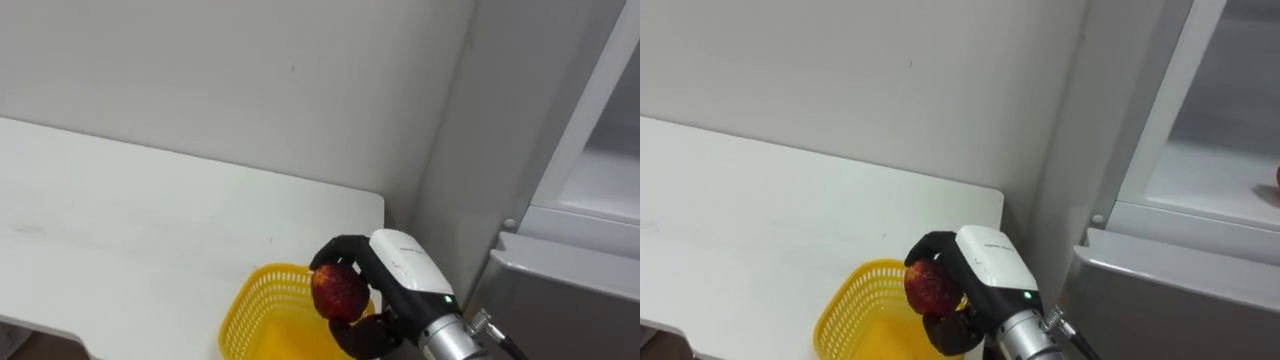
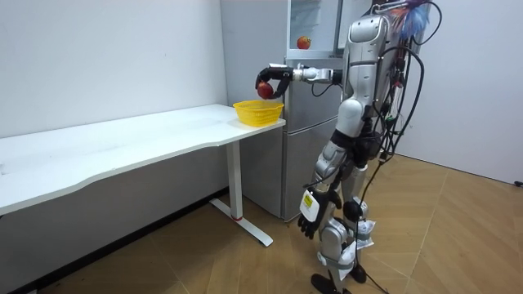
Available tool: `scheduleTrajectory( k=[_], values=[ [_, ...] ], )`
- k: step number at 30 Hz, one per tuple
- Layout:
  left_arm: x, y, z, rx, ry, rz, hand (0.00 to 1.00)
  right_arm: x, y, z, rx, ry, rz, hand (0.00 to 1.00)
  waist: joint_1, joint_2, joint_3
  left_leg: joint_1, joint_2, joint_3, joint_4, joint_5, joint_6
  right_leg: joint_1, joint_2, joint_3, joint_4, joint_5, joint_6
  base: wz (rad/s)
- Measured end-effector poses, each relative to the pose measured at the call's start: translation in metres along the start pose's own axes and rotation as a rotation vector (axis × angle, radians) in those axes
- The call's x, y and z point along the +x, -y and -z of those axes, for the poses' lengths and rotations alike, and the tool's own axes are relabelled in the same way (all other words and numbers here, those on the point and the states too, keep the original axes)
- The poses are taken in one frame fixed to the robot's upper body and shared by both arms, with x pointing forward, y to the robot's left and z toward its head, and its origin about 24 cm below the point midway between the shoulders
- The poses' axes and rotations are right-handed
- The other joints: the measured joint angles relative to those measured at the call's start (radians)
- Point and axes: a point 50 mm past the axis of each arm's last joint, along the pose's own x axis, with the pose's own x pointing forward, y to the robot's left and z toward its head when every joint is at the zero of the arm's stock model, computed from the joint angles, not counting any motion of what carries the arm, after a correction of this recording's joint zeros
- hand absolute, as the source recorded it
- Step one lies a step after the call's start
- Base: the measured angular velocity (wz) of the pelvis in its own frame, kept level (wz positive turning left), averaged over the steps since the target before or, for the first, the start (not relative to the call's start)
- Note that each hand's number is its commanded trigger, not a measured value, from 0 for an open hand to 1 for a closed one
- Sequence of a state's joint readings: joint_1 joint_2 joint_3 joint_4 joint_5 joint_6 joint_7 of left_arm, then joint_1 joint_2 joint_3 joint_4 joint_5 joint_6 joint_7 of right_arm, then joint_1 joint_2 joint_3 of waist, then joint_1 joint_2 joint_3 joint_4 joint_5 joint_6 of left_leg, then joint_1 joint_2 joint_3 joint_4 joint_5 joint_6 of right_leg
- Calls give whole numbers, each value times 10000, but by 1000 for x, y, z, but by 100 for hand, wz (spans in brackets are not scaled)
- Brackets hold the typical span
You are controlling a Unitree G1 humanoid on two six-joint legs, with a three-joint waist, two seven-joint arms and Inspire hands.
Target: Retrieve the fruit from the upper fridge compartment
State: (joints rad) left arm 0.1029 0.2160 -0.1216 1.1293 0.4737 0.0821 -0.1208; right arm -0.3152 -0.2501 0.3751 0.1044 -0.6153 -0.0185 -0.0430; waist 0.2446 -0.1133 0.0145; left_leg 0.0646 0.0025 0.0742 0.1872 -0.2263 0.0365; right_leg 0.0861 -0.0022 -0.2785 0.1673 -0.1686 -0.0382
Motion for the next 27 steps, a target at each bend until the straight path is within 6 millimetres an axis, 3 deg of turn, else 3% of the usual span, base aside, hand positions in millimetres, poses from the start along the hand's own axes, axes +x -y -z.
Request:
scheduleTrajectory(
  k=[1,2,13,27],
  values=[
    [0,-1,-1,6,49,-30,0,0,-1,2,0,-69,-74,60,50,-9,23,-1,0,0,2,0,0,1,0,0,0,0,0,0],
    [0,-2,-3,10,109,-66,0,0,-2,3,2,-117,-117,0,78,-15,50,-5,0,-1,4,0,0,1,-1,0,1,0,0,0],
    [0,-4,-4,17,149,-328,0,5,-15,-4,-247,199,-824,0,92,-26,52,-14,-5,-66,51,0,1,-5,0,-13,1,0,0,0],
    [0,-5,-5,23,178,-419,0,7,-13,-6,-291,284,-773,0,92,-14,43,-92,-21,-204,115,1,0,22,-23,-234,12,0,0,2]
  ],
)
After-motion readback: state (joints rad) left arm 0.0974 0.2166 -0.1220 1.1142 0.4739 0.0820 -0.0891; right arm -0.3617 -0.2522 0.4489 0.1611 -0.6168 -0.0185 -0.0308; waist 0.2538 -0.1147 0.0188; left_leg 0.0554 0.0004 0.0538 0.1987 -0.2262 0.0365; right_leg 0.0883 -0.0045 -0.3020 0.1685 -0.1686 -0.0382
